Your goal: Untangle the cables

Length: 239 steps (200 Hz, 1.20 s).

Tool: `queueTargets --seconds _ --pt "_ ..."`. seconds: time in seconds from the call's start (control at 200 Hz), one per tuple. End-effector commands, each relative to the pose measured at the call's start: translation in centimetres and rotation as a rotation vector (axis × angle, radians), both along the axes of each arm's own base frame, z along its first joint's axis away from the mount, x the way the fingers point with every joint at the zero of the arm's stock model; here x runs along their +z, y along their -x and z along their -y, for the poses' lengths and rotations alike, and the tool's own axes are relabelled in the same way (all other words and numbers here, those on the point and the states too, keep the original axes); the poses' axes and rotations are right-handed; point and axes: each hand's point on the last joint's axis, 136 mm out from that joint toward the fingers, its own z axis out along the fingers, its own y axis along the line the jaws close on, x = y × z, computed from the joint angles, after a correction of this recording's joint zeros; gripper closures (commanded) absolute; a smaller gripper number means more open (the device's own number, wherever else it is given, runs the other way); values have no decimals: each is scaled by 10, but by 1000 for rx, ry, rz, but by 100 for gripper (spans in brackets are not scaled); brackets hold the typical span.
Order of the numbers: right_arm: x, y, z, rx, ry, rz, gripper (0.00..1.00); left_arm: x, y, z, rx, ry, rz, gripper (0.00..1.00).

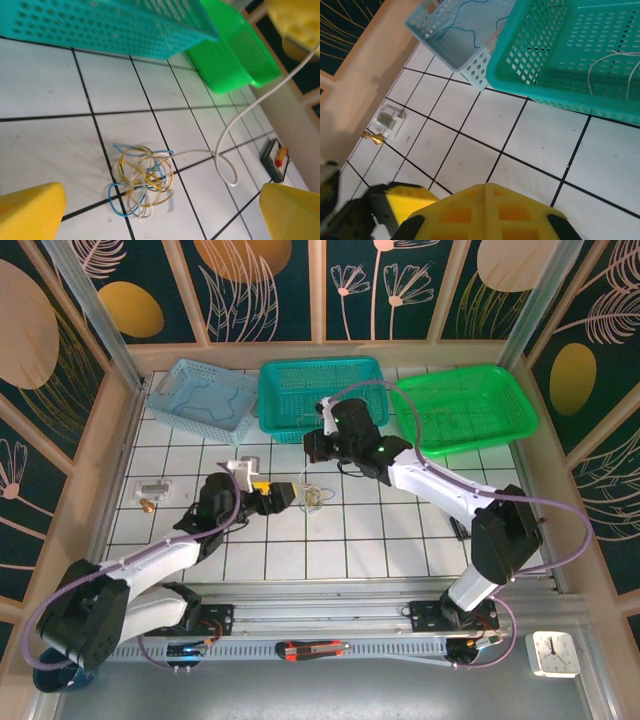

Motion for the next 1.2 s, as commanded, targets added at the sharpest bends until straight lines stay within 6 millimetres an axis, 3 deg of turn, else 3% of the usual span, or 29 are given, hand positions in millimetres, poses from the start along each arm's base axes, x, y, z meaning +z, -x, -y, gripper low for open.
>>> queueTargets --seconds 0.0,0.16,0.29,0.445,0.615,0.951,1.191 --pt "26 3 2 -14 -87 19 100 14 -10 18 -35 -16 105 1" --pt "31 9 2 -13 -116 9 100 12 -21 37 -53 -47 136 1" --pt "49 16 -1 3 -167 14 100 15 -32 47 -44 -51 158 1" --pt "92 28 -5 31 -264 43 100 7 -39 59 -49 -58 166 10" --pt "147 40 -1 48 -408 86 100 -12 -40 67 -68 -64 142 29" --pt "233 59 8 88 -633 152 100 -39 -30 64 -78 -57 97 68" --pt "288 51 33 35 -716 265 100 -47 -25 59 -74 -60 76 71"
